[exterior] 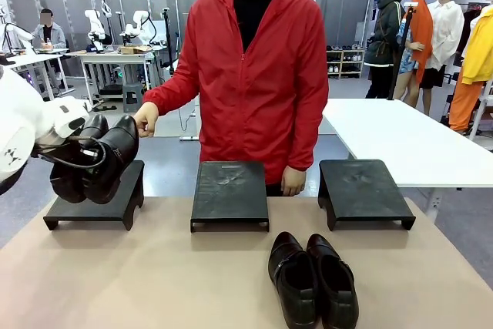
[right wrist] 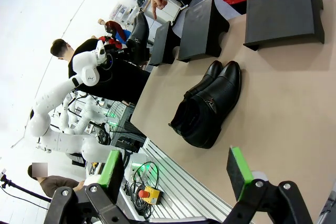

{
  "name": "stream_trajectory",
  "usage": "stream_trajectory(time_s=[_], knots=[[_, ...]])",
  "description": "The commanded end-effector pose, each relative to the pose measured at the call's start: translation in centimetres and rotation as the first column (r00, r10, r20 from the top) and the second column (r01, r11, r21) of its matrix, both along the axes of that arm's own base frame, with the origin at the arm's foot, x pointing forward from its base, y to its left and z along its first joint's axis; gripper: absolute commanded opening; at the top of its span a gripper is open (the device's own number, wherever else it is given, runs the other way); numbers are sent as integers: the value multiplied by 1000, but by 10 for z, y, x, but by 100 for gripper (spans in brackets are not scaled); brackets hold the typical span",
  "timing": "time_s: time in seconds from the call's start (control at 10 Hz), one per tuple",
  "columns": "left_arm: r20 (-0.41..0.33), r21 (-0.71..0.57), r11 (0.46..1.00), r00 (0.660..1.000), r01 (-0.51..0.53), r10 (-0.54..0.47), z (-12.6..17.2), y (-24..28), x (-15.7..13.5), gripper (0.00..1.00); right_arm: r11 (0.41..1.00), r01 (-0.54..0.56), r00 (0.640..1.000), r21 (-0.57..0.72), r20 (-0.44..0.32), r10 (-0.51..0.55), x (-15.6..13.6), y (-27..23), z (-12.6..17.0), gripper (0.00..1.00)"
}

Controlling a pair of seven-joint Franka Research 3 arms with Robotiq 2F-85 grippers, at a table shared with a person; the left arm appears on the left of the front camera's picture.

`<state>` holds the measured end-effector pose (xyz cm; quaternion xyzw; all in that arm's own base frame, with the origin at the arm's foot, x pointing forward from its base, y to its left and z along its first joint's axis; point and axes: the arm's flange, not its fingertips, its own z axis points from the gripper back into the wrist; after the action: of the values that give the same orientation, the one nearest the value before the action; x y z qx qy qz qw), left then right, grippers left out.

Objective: Place the shoes on the stand as instructed by the person.
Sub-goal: Pick up one pair of Shoes and place it on the Shoes Stand indicated by the person.

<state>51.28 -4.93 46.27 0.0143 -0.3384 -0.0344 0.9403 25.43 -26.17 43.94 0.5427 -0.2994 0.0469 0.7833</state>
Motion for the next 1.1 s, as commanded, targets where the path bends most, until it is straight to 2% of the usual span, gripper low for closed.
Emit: stream_trajectory(time_s=[0.0,0.6,1.0], knots=[[49,16,1000,999,-23,22,5,-1,25,7,1000,-6,1000,2,26,6,0,-1,1,100],[-68,19,998,996,-62,64,-24,7,71,7,1000,-6,1000,2,26,6,0,-1,1,100],[-115,28,995,988,-97,100,-41,10,82,7,1000,-6,1000,2,26,6,0,-1,1,100]])
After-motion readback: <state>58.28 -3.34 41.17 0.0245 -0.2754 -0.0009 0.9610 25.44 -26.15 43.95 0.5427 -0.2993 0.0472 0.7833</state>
